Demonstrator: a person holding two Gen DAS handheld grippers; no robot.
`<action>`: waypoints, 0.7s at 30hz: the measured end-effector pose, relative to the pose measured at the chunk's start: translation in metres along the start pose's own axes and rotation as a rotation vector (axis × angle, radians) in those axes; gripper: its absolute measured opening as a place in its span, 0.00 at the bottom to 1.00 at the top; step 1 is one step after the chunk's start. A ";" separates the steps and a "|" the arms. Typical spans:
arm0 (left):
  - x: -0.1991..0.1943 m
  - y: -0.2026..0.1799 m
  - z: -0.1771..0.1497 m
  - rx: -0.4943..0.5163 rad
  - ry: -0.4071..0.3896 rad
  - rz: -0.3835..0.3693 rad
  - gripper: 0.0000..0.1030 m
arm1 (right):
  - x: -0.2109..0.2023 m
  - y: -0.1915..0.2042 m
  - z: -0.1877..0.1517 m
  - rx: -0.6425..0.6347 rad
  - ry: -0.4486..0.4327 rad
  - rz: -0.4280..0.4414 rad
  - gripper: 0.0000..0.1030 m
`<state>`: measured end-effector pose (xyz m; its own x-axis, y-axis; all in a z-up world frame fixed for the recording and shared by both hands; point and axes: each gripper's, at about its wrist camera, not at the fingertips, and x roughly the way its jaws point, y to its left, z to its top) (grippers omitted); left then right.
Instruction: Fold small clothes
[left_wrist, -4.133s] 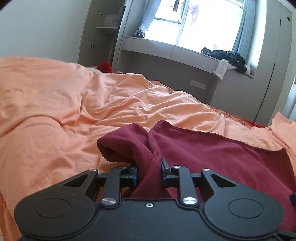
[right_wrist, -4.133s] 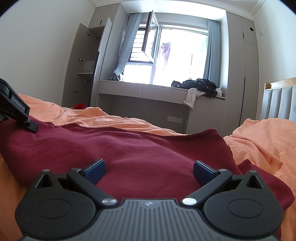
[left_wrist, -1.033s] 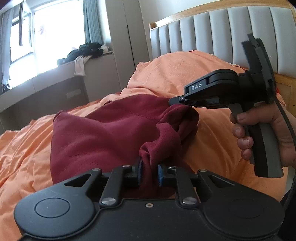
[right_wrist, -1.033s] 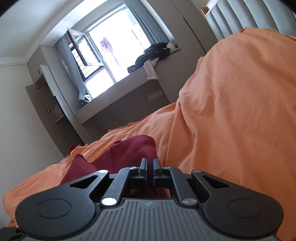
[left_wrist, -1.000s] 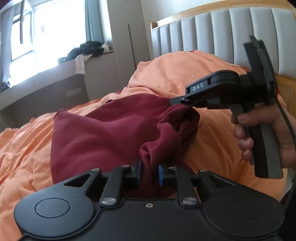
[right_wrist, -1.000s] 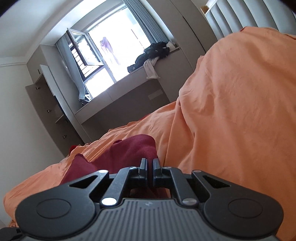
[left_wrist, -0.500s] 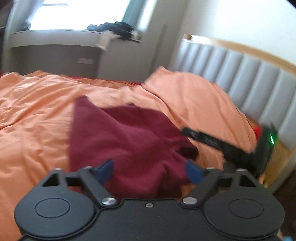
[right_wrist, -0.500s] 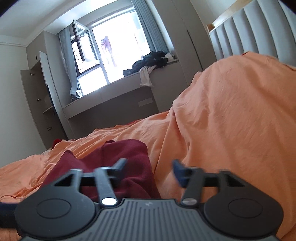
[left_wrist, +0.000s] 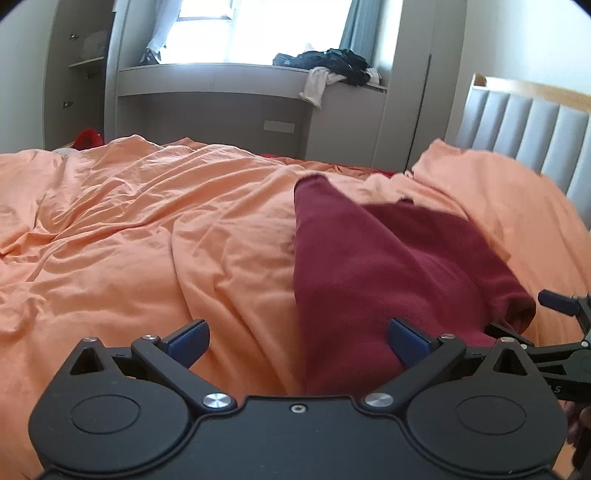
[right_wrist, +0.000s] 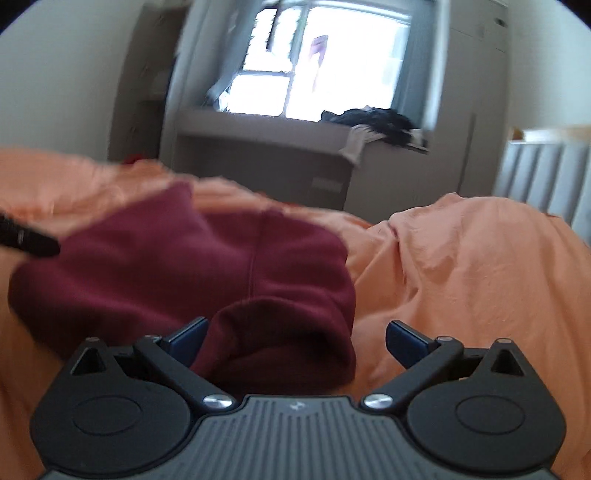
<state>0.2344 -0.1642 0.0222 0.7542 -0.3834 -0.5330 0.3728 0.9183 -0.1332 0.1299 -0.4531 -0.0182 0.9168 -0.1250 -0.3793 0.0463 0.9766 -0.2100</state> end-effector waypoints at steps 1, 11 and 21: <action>0.001 0.001 -0.003 0.002 -0.001 0.002 1.00 | 0.001 -0.001 -0.002 0.005 0.011 0.008 1.00; 0.016 0.025 -0.007 -0.143 0.079 -0.057 1.00 | 0.003 -0.018 -0.007 0.119 0.041 0.067 1.00; 0.020 0.029 -0.009 -0.170 0.090 -0.069 1.00 | 0.003 -0.020 -0.009 0.132 0.032 0.066 1.00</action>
<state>0.2554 -0.1446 0.0002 0.6758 -0.4431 -0.5891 0.3197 0.8963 -0.3073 0.1285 -0.4746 -0.0228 0.9064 -0.0629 -0.4177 0.0398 0.9972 -0.0639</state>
